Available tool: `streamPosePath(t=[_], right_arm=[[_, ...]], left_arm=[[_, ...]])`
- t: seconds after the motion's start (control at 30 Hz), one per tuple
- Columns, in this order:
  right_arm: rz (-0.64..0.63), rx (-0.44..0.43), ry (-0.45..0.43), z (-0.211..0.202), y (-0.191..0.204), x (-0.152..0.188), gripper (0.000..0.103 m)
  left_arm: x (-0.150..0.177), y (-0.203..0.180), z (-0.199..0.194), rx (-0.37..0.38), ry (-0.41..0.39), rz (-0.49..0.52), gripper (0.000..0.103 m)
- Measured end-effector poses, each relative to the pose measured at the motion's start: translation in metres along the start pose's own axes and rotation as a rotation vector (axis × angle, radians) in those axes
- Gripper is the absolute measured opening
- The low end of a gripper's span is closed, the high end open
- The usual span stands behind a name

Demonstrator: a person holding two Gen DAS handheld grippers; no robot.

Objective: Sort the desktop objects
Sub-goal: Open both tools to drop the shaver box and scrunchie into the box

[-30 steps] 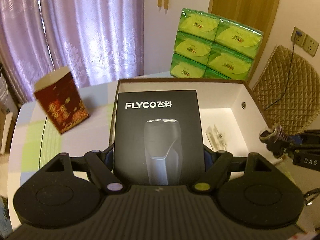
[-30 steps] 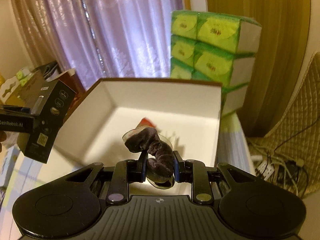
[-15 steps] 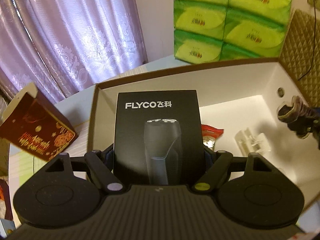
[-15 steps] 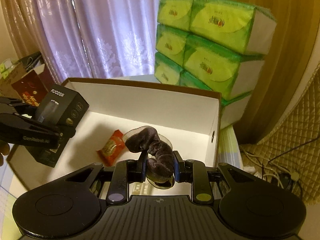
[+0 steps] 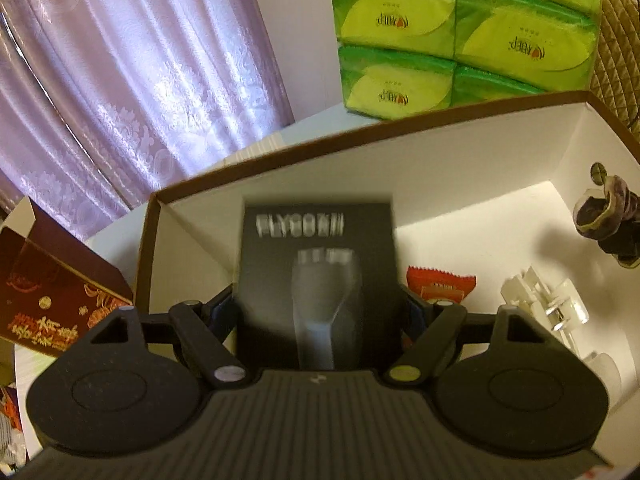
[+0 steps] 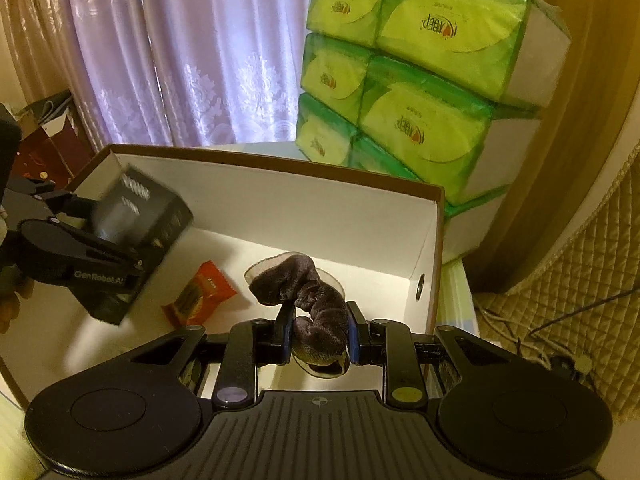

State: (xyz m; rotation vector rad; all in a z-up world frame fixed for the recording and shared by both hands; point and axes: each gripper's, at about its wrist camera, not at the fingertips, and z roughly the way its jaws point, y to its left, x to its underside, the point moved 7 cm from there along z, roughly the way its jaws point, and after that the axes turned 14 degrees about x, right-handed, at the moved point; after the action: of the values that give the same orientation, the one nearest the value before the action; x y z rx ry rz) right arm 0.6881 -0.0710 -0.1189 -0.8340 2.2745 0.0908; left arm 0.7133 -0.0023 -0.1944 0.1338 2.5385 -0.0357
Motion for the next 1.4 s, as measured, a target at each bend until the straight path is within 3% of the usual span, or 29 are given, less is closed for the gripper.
streamPosePath(t=[0.2,0.43,0.5,0.57,0.6,0.67,0.8,1.17,1.4], right_arm=[[0.007,0.006,-0.004,0.004,-0.001,-0.004,0.022],[0.019,0.03,-0.026,0.009,-0.003,-0.012,0.023],[0.007,0.029,-0.056,0.009,-0.002,-0.017,0.035],[-0.003,0.051,-0.099,0.007,-0.001,-0.021,0.07],[-0.005,0.063,-0.128,0.005,-0.002,-0.024,0.075],[-0.014,0.053,-0.167,0.0,-0.001,-0.027,0.076],[-0.017,0.025,-0.152,-0.003,-0.002,-0.022,0.079],[-0.017,-0.033,-0.142,-0.033,0.002,0.006,0.101],[0.029,-0.028,-0.139,-0.056,0.0,0.014,0.101]], left_arm=[[-0.006,-0.001,-0.008,0.002,-0.029,0.04,0.077],[-0.007,0.004,-0.017,0.018,-0.049,0.006,0.077],[-0.007,0.004,-0.02,0.022,-0.054,0.003,0.078],[-0.007,0.004,-0.022,0.025,-0.057,-0.006,0.079],[-0.006,0.004,-0.023,0.031,-0.061,-0.008,0.081],[-0.005,0.004,-0.027,0.031,-0.068,-0.012,0.082],[0.0,0.004,-0.033,0.038,-0.069,-0.018,0.083],[0.017,-0.002,-0.062,0.079,-0.089,-0.058,0.094],[0.029,-0.009,-0.091,0.069,-0.101,-0.099,0.1]])
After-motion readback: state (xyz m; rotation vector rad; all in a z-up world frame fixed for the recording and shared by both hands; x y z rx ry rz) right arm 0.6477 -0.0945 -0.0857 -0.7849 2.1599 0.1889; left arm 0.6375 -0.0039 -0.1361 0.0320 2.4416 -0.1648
